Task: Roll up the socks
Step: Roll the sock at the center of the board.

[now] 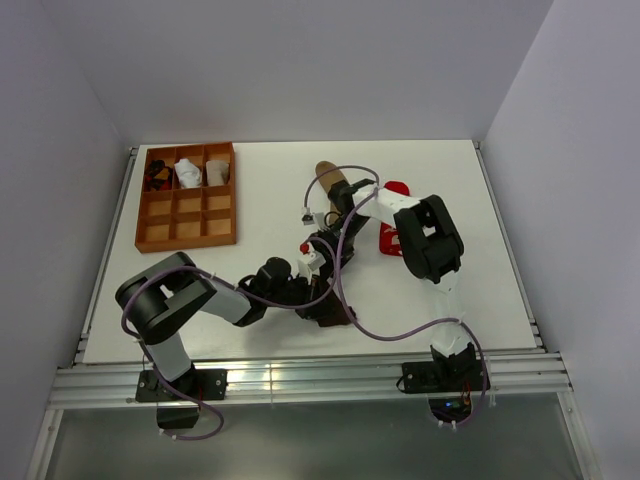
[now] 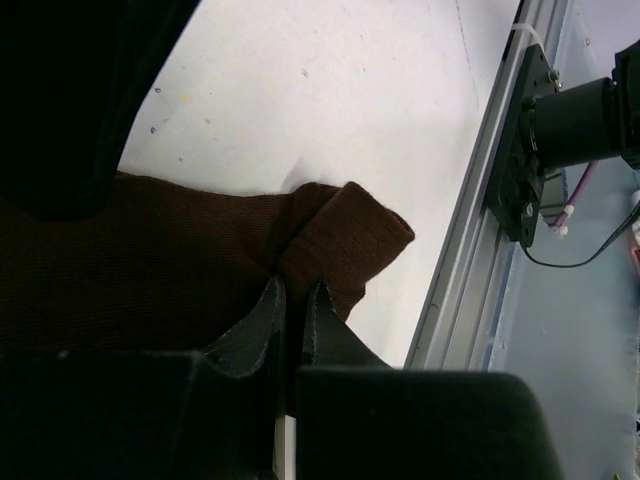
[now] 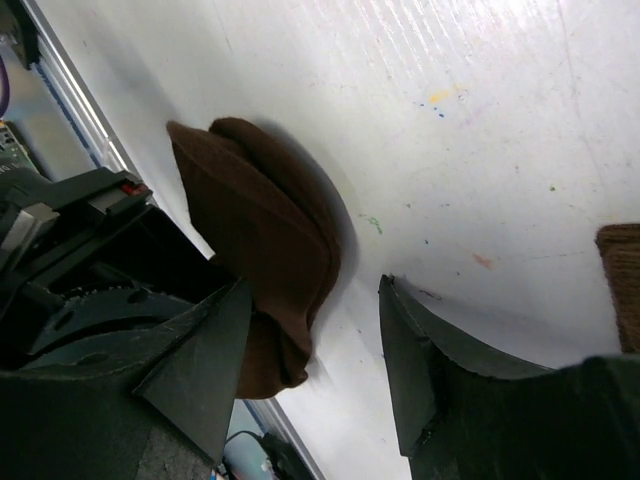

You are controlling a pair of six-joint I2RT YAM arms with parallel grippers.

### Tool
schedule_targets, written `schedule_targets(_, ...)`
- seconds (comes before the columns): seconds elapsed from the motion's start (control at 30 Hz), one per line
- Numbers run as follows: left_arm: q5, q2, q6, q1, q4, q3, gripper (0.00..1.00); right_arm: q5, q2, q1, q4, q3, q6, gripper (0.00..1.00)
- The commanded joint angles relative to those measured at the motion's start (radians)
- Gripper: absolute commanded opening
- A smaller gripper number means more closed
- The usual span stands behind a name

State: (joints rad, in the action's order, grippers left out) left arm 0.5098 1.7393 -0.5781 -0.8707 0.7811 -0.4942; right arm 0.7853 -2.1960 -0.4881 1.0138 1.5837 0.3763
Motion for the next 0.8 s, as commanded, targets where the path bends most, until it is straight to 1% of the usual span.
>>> schedule_targets(0.0, 0.038, 0.031, 0.047, -0.014, -0.072, 0.013, 0.00, -0.055, 0.001, -0.012, -0.041, -0.010, -0.011, 0.63)
schedule_targets(0.23, 0.041, 0.023, 0.052, -0.014, -0.083, 0.008, 0.00, -0.101, -0.001, -0.049, -0.047, -0.021, -0.034, 0.64)
schedule_targets(0.37, 0.045, 0.019, 0.052, -0.016, -0.079, 0.011, 0.00, -0.158, 0.012, -0.070, -0.083, -0.048, -0.056, 0.64)
schedule_targets(0.5, 0.049, 0.022, 0.052, -0.017, -0.077, 0.009, 0.00, -0.166, -0.001, -0.079, -0.083, -0.050, -0.066, 0.61)
schedule_targets(0.63, 0.052, 0.020, 0.050, -0.017, -0.077, 0.008, 0.00, -0.185, -0.008, -0.089, -0.089, -0.051, -0.070, 0.53)
schedule_targets(0.73, 0.053, 0.020, 0.052, -0.019, -0.082, 0.005, 0.00, -0.202, -0.014, -0.095, -0.092, -0.050, -0.076, 0.40)
schedule_targets(0.77, 0.052, 0.020, 0.052, -0.021, -0.083, 0.005, 0.00, -0.205, -0.019, -0.095, -0.090, -0.047, -0.079, 0.34)
